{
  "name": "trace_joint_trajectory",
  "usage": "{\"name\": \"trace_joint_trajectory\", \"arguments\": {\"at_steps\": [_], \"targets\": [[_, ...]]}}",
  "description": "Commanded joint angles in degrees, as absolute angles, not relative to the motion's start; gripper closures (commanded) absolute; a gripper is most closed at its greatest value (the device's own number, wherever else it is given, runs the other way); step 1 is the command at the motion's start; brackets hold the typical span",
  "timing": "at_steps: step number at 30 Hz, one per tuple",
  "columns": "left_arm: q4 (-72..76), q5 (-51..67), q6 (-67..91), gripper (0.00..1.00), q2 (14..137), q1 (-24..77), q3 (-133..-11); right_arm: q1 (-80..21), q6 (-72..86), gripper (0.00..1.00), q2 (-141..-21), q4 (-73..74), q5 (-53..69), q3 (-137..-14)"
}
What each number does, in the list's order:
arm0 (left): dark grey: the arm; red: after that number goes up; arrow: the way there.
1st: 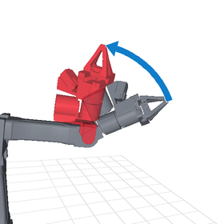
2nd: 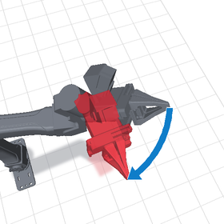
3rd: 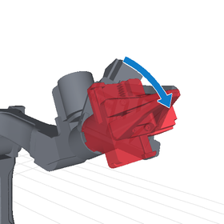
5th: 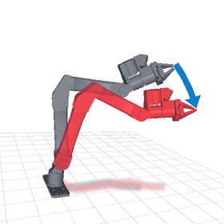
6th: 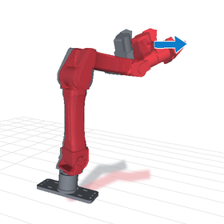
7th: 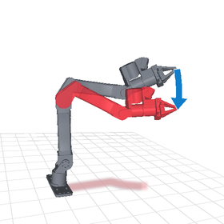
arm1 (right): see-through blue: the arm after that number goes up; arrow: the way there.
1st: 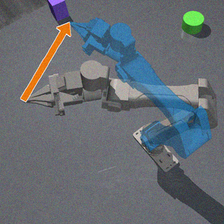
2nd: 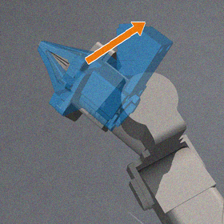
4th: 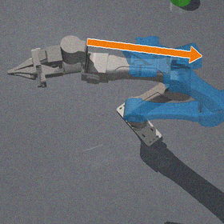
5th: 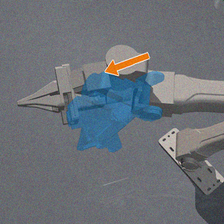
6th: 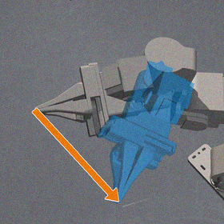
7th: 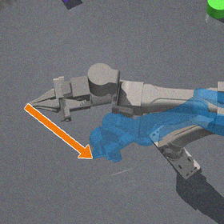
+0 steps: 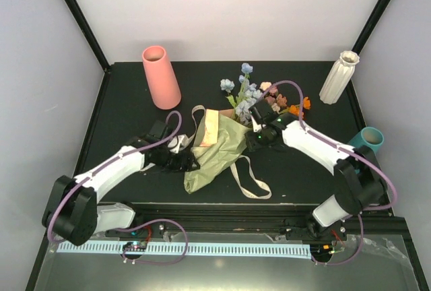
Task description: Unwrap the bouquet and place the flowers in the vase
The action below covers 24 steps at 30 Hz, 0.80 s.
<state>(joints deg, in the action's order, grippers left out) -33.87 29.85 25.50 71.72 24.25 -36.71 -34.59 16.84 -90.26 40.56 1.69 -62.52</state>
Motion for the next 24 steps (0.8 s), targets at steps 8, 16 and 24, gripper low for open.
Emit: {"name": "trace_joint_trajectory", "arguments": {"at_steps": [8, 16, 24], "targets": [[-49.17, 20.33, 12.25, 0.08, 68.95, 23.95, -60.36, -34.28, 21.36, 0.40, -71.78, 52.94, -0.89, -61.30], [-48.39, 21.14, 11.35, 0.26, 79.75, 20.92, -68.73, -34.28, 21.48, 0.35, -59.97, 58.25, -9.84, -72.94], [-44.90, 35.25, 6.25, 0.38, 87.43, 29.93, -69.15, -34.28, 21.31, 0.35, -61.26, 55.46, -2.78, -80.45]]}}
